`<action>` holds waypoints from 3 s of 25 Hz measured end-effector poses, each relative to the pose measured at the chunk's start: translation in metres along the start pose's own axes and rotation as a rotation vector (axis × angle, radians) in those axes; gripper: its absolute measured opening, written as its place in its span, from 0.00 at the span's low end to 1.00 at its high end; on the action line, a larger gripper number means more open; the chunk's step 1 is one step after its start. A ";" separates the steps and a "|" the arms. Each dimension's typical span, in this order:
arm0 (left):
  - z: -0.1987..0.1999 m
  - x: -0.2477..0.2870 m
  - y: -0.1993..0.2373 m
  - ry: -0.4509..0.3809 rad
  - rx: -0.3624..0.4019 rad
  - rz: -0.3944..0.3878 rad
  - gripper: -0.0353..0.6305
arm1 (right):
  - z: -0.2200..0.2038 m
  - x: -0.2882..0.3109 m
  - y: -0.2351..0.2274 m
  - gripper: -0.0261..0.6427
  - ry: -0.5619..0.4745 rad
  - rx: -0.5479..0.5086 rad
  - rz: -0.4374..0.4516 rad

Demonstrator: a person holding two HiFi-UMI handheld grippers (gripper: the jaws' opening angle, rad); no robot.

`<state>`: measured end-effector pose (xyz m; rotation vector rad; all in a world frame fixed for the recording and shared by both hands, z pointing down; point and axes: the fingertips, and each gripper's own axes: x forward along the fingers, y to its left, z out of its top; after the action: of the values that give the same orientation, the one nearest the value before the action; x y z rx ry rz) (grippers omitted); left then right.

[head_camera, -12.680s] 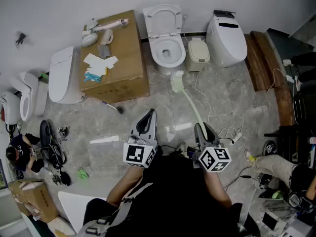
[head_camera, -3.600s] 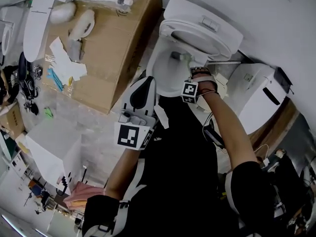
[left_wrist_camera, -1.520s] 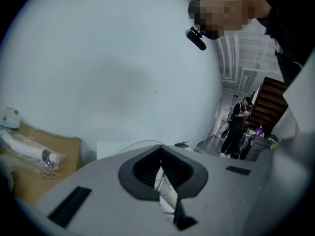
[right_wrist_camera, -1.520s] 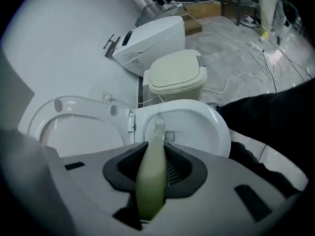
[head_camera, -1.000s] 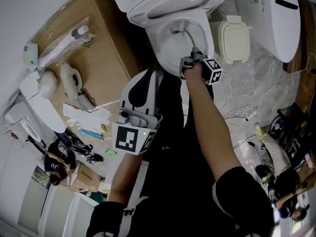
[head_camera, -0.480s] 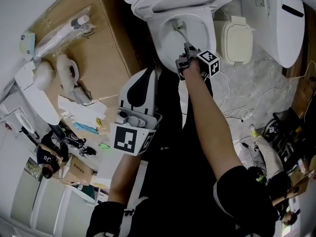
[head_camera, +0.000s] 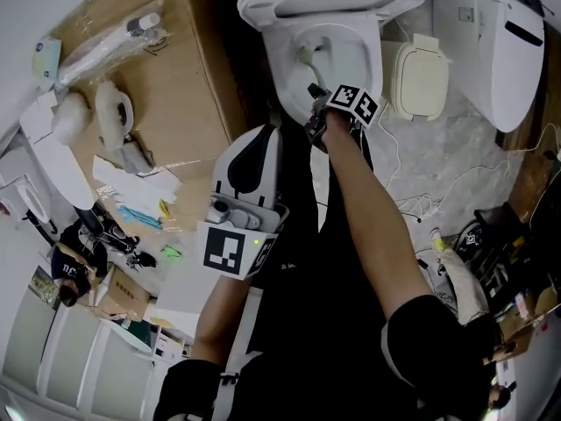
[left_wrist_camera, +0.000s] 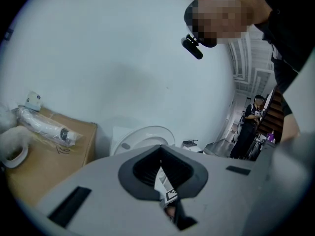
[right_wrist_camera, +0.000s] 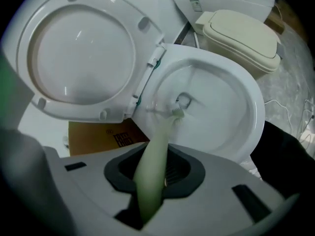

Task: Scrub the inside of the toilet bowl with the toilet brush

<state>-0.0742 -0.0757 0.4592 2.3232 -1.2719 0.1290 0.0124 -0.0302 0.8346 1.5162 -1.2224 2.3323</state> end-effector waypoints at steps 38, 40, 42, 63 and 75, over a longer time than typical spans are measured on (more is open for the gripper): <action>-0.020 0.019 -0.018 -0.040 -0.091 0.135 0.06 | 0.033 -0.049 -0.083 0.13 0.475 -1.091 -0.423; -0.020 0.019 -0.017 -0.047 -0.095 0.149 0.06 | 0.040 -0.047 -0.078 0.13 0.480 -1.136 -0.433; -0.020 0.019 -0.018 -0.054 -0.102 0.162 0.06 | 0.045 -0.047 -0.077 0.13 0.499 -1.197 -0.450; -0.008 0.016 -0.008 -0.100 -0.142 0.240 0.06 | 0.058 -0.042 -0.036 0.13 0.510 -1.350 -0.427; 0.028 -0.002 -0.026 -0.073 -0.072 0.067 0.06 | 0.014 -0.112 0.003 0.13 0.361 -0.983 -0.264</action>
<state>-0.0588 -0.0750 0.4246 2.2433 -1.3677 0.0203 0.0773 -0.0052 0.7450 0.7992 -1.5670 1.3612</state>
